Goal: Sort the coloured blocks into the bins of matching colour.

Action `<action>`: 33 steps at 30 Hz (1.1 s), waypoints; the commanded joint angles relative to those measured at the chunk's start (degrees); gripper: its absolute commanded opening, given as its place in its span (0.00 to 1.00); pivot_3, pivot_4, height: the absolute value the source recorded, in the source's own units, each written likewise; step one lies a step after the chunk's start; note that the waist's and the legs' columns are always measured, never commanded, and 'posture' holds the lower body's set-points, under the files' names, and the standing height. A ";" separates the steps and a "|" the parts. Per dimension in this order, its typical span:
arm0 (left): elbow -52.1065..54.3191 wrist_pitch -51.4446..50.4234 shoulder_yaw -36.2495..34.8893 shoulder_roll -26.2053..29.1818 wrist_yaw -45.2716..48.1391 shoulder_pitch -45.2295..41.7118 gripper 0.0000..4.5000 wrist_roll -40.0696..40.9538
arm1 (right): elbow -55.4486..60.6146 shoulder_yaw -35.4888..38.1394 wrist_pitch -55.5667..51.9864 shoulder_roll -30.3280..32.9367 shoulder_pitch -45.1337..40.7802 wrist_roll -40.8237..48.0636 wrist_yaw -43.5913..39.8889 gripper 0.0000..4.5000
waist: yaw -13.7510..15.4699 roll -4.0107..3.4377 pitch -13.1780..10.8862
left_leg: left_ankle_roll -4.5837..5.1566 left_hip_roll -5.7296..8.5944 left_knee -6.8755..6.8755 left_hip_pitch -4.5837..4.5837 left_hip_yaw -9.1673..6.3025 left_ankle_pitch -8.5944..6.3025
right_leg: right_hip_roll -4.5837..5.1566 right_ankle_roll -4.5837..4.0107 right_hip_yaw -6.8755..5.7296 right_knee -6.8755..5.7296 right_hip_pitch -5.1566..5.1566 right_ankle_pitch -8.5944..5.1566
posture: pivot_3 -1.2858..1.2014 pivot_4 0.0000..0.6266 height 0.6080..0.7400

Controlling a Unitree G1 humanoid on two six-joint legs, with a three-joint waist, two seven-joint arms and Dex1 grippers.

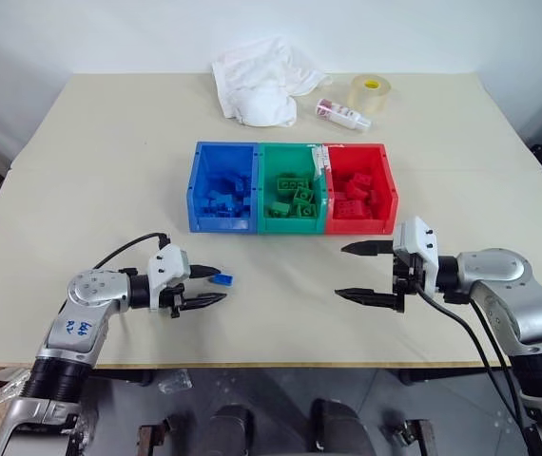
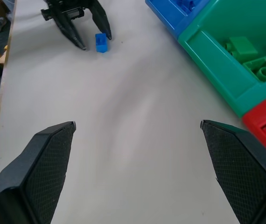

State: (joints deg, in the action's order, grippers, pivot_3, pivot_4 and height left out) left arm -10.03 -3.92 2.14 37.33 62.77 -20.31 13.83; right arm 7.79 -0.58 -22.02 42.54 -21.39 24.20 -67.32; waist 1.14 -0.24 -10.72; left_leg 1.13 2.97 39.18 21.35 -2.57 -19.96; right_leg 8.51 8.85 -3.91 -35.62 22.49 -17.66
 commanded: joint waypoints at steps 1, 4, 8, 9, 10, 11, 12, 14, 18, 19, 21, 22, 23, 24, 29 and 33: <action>-1.34 0.49 0.63 0.00 1.94 -1.29 0.22 0.17 | 2.38 2.36 -0.01 0.99 0.44 1.36 0.51 1.00 | -0.01 0.00 0.00 | 0.00 0.00 0.00 0.00 0.00 0.00 | 0.00 0.00 0.00 0.00 0.00 0.00 | 0.52 0.24 1.00; -1.07 0.06 0.84 -0.27 3.08 -1.70 0.10 0.80 | 2.57 2.61 -0.13 0.81 0.59 1.19 0.82 1.00 | -0.01 0.00 0.00 | 0.00 0.00 0.00 0.00 -0.01 0.00 | 0.00 0.00 0.00 0.00 -0.01 0.00 | 0.52 0.24 1.00; 1.23 -1.41 -1.13 -1.19 0.71 -3.57 0.10 2.06 | 2.97 2.83 -0.23 0.68 0.95 1.30 1.35 1.00 | -0.01 0.00 0.00 | 0.00 0.00 0.01 0.00 -0.01 0.00 | 0.00 0.00 0.00 0.00 -0.01 0.00 | 0.52 0.24 1.00; 1.24 -1.98 -1.81 -1.58 -0.76 -4.99 0.10 2.07 | 3.02 2.84 -0.23 0.69 1.01 1.33 1.43 1.00 | 0.10 0.01 0.00 | 0.00 0.00 0.01 0.00 -0.01 0.00 | 0.00 0.00 0.01 0.00 -0.01 0.00 | 0.52 0.24 1.00; 1.20 -3.24 -2.59 -1.94 -2.82 -6.88 0.10 2.01 | 3.04 2.86 -0.22 0.70 1.03 1.36 1.51 1.00 | 0.29 0.02 -0.01 | 0.00 0.00 0.03 0.00 -0.02 0.00 | 0.00 0.00 0.00 -0.01 -0.01 0.00 | 0.52 0.24 1.00; 0.84 -4.64 -3.29 -2.21 -5.17 -8.90 0.10 1.68 | 3.09 2.88 -0.22 0.67 1.05 1.38 1.61 1.00 | 0.38 0.02 -0.01 | 0.01 0.01 0.07 0.02 -0.05 0.01 | 0.00 0.01 -0.01 -0.02 -0.02 0.00 | 0.52 0.24 1.00; -0.27 -5.42 -4.13 -2.70 -7.59 -11.25 0.10 1.31 | 3.15 2.90 -0.25 0.63 1.05 1.40 1.74 1.00 | 0.39 0.02 -0.01 | 0.02 0.02 0.11 0.05 -0.08 0.01 | 0.00 0.02 -0.02 -0.03 -0.02 0.01 | 0.52 0.24 1.00; -2.95 -5.93 -5.49 -3.54 -10.85 -15.26 0.10 1.02 | 3.21 2.89 -0.27 0.61 1.03 1.43 1.90 1.00 | 0.26 0.03 -0.01 | 0.02 0.06 0.15 0.06 -0.08 0.01 | 0.01 0.04 -0.02 -0.05 -0.02 0.02 | 0.52 0.24 1.00; -8.55 -9.60 -5.41 -4.33 -15.63 -21.66 0.10 -0.84 | 2.91 2.66 -0.11 0.49 0.72 1.38 2.08 1.00 | 0.02 0.03 0.00 | 0.02 0.26 0.06 0.03 -0.07 0.01 | 0.01 0.04 -0.01 -0.06 0.00 0.02 | 0.52 0.24 1.00; -11.23 -8.74 -4.91 -4.89 -16.64 -23.34 0.18 -1.83 | 2.79 2.56 -0.05 0.39 0.53 1.35 2.13 1.00 | -0.05 0.03 0.00 | 0.02 0.27 0.05 0.02 -0.05 0.01 | 0.01 0.04 -0.01 -0.08 0.01 0.02 | 0.52 0.24 1.00; -14.74 -8.23 -4.36 -5.95 -17.99 -25.89 0.33 -2.93 | 2.60 2.40 0.03 0.22 0.17 1.31 2.22 1.00 | -0.04 0.03 -0.01 | 0.02 0.29 0.05 0.02 -0.04 0.01 | -0.01 0.04 -0.03 -0.08 0.02 0.02 | 0.52 0.24 1.00; -15.51 -7.92 -3.97 -6.64 -18.01 -26.98 0.39 -3.11 | 2.45 2.32 0.12 0.17 -0.02 1.26 2.24 1.00 | -0.04 0.03 -0.01 | 0.02 0.29 0.05 0.02 -0.04 0.01 | -0.01 0.04 -0.04 -0.09 0.02 0.02 | 0.52 0.24 1.00; -15.88 -7.65 -3.74 -7.09 -17.85 -27.64 0.47 -3.14 | 2.36 2.28 0.18 0.15 -0.13 1.22 2.25 1.00 | 0.01 0.04 -0.01 | 0.02 0.30 0.05 0.02 -0.04 0.01 | -0.01 0.04 -0.04 -0.09 0.02 0.02 | 0.52 0.24 1.00; -15.68 -8.02 -3.71 -7.59 -17.45 -28.07 0.53 -2.75 | 2.24 2.33 0.29 0.17 -0.21 1.19 2.23 1.00 | 0.02 0.05 -0.02 | 0.02 0.30 0.06 0.03 -0.04 0.01 | -0.01 0.04 -0.04 -0.08 0.02 0.02 | 0.52 0.24 1.00; -10.95 -11.42 -5.05 -6.74 -14.54 -26.23 0.88 0.11 | 2.21 2.82 0.48 0.51 0.07 1.26 2.14 1.00 | -0.06 0.05 -0.02 | 0.02 0.29 0.06 0.04 -0.05 0.01 | 0.00 0.04 -0.04 -0.08 0.03 0.02 | 0.52 0.24 1.00; -2.90 -14.09 -9.11 -2.81 -9.21 -20.38 1.00 5.74 | 1.88 3.49 0.67 1.16 0.85 1.34 1.73 1.00 | -0.66 0.05 -0.02 | 0.01 0.22 0.05 0.05 -0.07 0.01 | 0.00 0.04 -0.03 -0.08 0.05 0.02 | 0.52 0.24 1.00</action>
State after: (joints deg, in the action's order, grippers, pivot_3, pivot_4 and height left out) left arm -16.96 -17.47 -3.90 32.56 51.08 -41.93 16.59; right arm 8.96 0.54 -22.32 42.58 -20.99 24.53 -65.32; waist 0.48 -0.19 -10.73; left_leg 1.14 3.15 39.20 21.40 -2.63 -19.95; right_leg 8.51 8.89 -3.92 -35.71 22.56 -17.64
